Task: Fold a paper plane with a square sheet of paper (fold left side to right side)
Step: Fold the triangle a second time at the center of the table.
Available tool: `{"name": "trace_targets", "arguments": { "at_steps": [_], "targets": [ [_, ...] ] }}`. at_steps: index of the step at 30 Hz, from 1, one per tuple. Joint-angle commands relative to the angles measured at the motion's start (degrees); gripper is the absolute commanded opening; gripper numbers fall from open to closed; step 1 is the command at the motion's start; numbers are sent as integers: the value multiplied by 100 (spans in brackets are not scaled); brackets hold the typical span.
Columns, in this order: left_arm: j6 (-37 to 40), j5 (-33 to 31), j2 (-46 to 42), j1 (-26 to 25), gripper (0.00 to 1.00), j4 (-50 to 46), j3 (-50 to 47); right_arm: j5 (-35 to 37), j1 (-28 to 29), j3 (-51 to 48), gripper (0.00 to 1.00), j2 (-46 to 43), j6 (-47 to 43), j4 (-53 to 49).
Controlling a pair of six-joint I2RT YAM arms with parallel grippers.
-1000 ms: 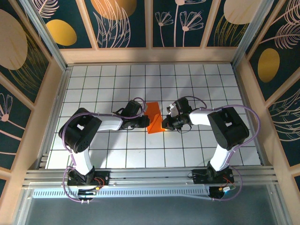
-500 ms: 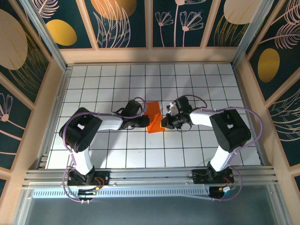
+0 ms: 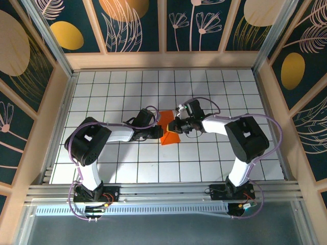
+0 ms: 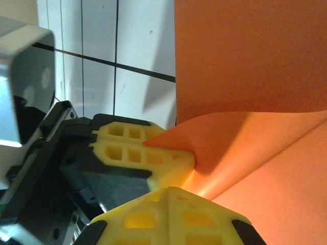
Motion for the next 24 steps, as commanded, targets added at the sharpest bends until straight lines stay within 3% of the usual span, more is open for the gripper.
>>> {"name": "trace_targets", "arguments": {
  "at_steps": [1, 24],
  "targets": [
    [130, -154, 180, 36, 0, -224, 2, -81, 59, 172, 0, 201, 101, 88],
    [176, -218, 165, 37, 0, -294, -19, 457, 59, 173, 0, 501, -202, -391]
  ]
}}
